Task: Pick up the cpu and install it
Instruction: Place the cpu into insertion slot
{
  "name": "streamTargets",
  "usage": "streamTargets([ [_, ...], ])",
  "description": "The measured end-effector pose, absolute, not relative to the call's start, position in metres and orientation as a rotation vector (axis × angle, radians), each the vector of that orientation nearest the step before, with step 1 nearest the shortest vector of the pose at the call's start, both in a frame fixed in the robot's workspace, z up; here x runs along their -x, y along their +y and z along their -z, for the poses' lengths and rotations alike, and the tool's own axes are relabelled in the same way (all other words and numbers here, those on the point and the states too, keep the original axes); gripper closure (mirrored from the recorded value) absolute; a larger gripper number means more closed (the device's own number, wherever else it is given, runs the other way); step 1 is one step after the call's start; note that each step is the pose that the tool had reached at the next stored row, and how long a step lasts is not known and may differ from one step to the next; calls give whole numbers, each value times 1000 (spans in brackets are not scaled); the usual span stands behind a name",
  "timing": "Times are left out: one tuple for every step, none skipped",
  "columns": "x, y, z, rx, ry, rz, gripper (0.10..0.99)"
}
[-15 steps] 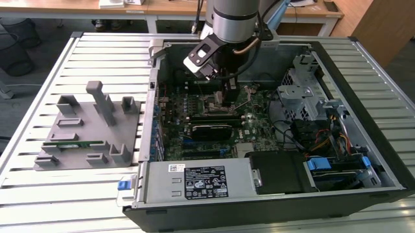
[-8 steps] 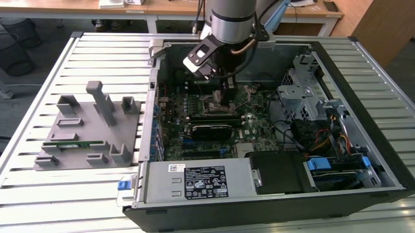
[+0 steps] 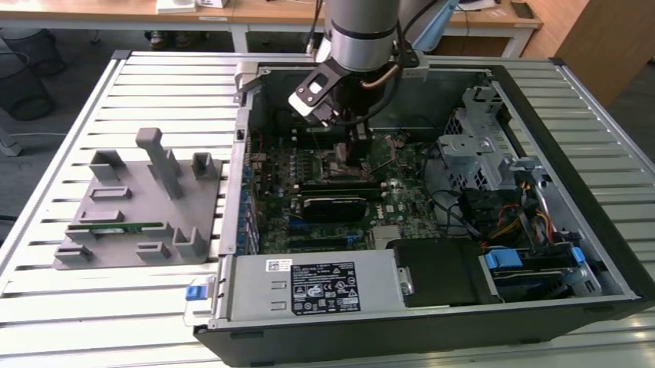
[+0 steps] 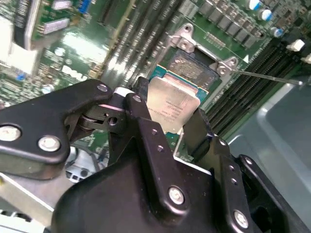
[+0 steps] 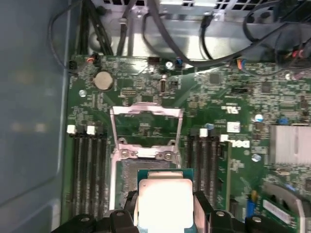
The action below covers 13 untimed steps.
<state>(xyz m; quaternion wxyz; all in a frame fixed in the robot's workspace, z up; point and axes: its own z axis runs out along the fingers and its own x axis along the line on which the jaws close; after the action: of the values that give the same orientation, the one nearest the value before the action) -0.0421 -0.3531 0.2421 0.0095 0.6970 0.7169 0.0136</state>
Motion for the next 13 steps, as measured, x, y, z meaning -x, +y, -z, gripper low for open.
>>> streamTargets([
  [42,-350,-241,-2176,2239,-42,549],
  [42,-347,-240,-2177,2239,-43,549],
  [43,-346,-238,-2177,2238,-42,549],
  [43,-345,-236,-2177,2238,-43,549],
  [43,-344,-234,-2177,2239,-43,549],
  [43,-344,-233,-2176,2239,-42,549],
  [43,-343,-231,-2177,2238,-42,549],
  [43,-343,-229,-2178,2238,-42,549],
  [43,-343,-227,-2179,2237,-42,549],
  [43,-343,-225,-2182,2234,-42,549],
  [43,-343,-224,-2187,2229,-42,549],
  [44,-343,-222,-2193,2223,-41,549],
  [44,-343,-221,-2199,2216,-41,549],
])
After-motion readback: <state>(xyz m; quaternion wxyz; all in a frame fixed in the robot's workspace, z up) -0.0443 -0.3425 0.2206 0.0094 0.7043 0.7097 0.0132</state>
